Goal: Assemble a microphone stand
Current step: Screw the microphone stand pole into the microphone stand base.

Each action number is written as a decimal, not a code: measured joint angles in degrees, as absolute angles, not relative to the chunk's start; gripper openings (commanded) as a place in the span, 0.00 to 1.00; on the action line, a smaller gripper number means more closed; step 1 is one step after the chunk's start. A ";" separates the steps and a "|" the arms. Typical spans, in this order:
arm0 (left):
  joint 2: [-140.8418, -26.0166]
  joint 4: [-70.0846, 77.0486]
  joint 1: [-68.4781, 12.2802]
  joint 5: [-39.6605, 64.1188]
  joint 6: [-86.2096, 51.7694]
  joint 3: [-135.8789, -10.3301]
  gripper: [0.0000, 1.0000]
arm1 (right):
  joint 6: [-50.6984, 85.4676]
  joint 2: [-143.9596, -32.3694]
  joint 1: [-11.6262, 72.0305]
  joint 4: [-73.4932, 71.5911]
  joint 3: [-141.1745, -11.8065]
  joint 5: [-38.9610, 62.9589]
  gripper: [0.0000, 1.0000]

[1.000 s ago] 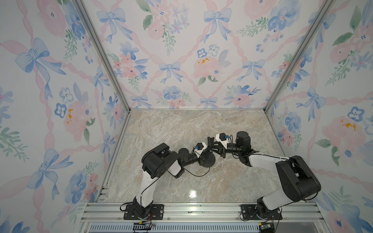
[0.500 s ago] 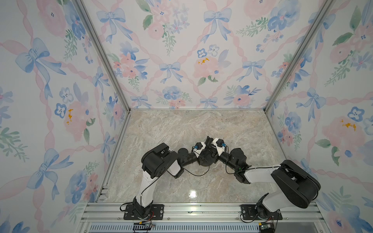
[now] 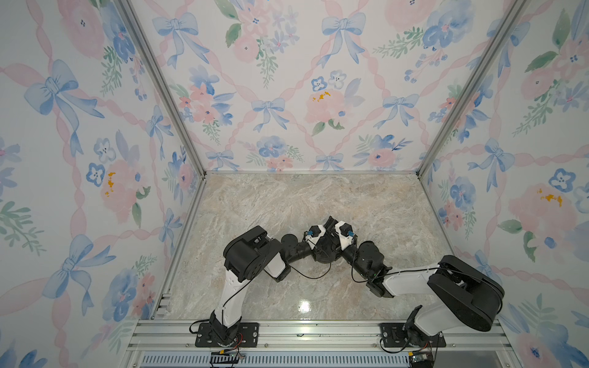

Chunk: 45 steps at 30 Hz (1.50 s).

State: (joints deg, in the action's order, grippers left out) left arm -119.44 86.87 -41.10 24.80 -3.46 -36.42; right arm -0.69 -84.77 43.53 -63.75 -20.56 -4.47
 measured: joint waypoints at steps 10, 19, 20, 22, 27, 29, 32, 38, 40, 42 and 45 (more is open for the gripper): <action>-119.48 86.96 -40.86 26.02 -3.70 -36.42 0.07 | -10.28 -76.29 24.27 -41.74 -22.09 30.15 0.56; -119.52 87.00 -40.82 26.61 -3.70 -36.42 0.08 | -17.58 -82.52 21.74 -32.14 -34.17 50.06 0.59; -119.55 87.07 -40.82 26.63 -3.70 -36.42 0.08 | -17.98 -83.50 21.69 -31.62 -35.55 51.07 0.58; -119.59 87.15 -40.82 26.65 -3.70 -36.42 0.08 | -18.37 -85.60 21.63 -30.98 -37.91 52.60 0.52; -119.63 87.20 -40.75 26.55 -4.34 -36.42 0.10 | -16.88 -90.04 21.37 -33.06 -40.03 56.40 0.18; -119.63 87.20 -40.53 26.50 -5.04 -36.42 0.10 | -15.84 -90.63 21.30 -34.96 -39.97 56.51 0.09; -119.63 87.18 -40.40 26.46 -5.48 -36.42 0.15 | -14.28 -91.18 21.34 -37.36 -39.40 56.12 0.04; -119.66 87.20 -40.40 26.37 -5.32 -36.42 0.29 | -10.63 -90.78 22.83 -45.06 -35.57 51.18 0.00; -119.66 87.26 -40.45 26.28 -5.41 -36.42 0.30 | -9.19 -89.89 25.04 -48.34 -33.54 45.76 0.00; -119.77 87.22 -40.45 26.35 -5.37 -36.38 0.30 | -7.81 -88.82 27.83 -51.51 -31.31 38.68 0.00; -119.85 87.44 -40.12 25.87 -5.43 -35.92 0.30 | -5.19 -87.96 32.80 -56.66 -28.25 25.71 0.00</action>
